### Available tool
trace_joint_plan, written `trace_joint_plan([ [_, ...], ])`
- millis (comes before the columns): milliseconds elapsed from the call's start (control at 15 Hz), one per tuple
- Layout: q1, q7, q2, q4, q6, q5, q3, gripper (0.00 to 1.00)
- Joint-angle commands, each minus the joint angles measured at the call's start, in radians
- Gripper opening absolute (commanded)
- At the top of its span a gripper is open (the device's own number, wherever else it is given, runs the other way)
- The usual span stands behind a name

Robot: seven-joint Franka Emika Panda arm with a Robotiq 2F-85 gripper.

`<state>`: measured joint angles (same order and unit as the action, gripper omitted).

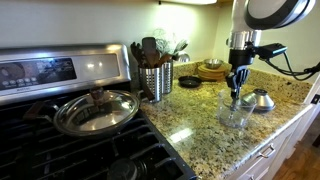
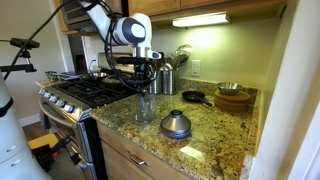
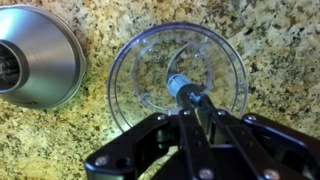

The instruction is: Place the blades inside the food processor chamber

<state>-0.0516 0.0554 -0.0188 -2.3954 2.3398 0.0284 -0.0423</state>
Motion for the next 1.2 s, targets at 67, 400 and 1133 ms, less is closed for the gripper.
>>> trace_joint_plan([
  [67,0.011,-0.023,0.05,-0.05,0.032,0.014,0.007,0.07],
  [400,0.015,-0.01,0.025,-0.041,0.035,-0.002,0.014,0.07],
  [1133,0.006,-0.014,0.063,-0.092,0.074,-0.02,-0.003,0.07],
])
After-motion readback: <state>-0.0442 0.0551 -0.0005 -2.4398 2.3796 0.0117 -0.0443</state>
